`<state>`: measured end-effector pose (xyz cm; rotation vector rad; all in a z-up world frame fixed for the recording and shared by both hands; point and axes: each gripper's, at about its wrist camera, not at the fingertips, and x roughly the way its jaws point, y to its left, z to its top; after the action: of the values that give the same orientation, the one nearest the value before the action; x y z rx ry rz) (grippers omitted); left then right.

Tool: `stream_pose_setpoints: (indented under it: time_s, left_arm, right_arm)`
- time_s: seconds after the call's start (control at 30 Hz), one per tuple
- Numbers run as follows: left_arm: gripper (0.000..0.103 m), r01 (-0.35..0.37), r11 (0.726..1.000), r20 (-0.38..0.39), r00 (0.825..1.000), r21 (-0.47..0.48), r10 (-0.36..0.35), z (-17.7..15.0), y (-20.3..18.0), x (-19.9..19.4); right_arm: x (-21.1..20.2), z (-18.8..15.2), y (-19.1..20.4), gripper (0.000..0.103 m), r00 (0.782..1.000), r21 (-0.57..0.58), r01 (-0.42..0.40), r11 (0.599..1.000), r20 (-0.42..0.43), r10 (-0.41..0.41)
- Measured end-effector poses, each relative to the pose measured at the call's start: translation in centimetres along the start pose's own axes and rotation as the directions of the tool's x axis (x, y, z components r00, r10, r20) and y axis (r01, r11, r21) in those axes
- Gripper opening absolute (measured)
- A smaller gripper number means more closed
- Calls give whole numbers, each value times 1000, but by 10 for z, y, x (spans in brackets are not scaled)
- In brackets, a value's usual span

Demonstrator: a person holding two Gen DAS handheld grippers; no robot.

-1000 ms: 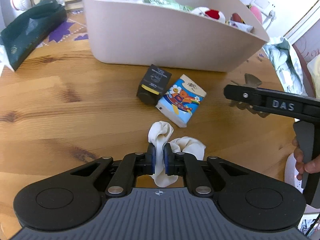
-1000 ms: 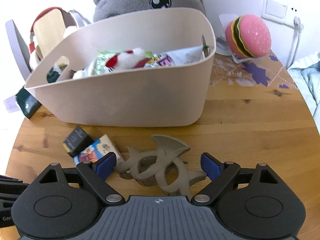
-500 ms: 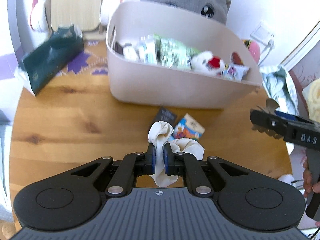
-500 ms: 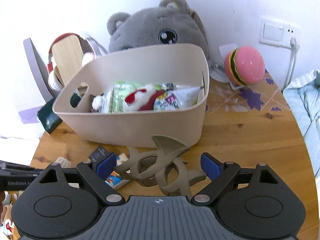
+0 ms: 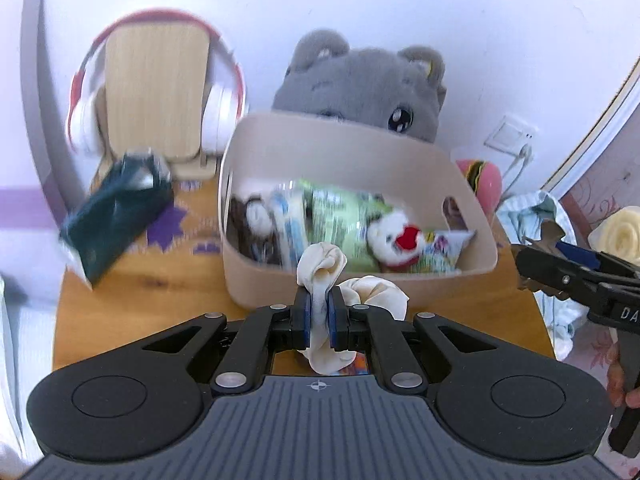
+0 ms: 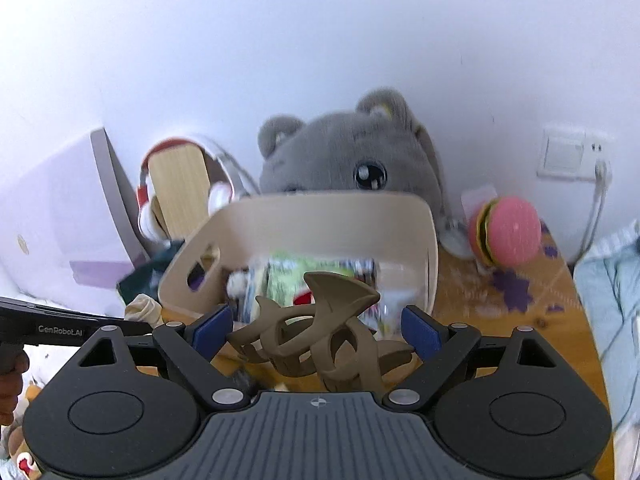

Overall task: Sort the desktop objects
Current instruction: 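Carry scrunchie in left tool and claw clip in right tool into basket, release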

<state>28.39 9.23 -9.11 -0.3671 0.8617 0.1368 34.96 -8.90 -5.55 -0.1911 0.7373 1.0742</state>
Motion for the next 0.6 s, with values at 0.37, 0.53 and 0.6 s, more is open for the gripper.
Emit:
stream_pose_setpoints:
  time_s: [0.37, 0.53, 0.6]
  left_arm:
    - [8, 9, 999, 79, 997, 41, -12, 59, -3, 17]
    - [8, 12, 1000, 47, 999, 26, -13, 70, -1, 45]
    - [8, -1, 999, 36, 999, 37, -1, 72, -2, 57]
  right_arm:
    - [13, 40, -3, 90, 997, -55, 18, 998, 79, -14]
    - [32, 51, -2, 90, 995, -71, 38, 997, 89, -31]
    - [43, 54, -1, 90, 995, -77, 51, 996, 88, -44]
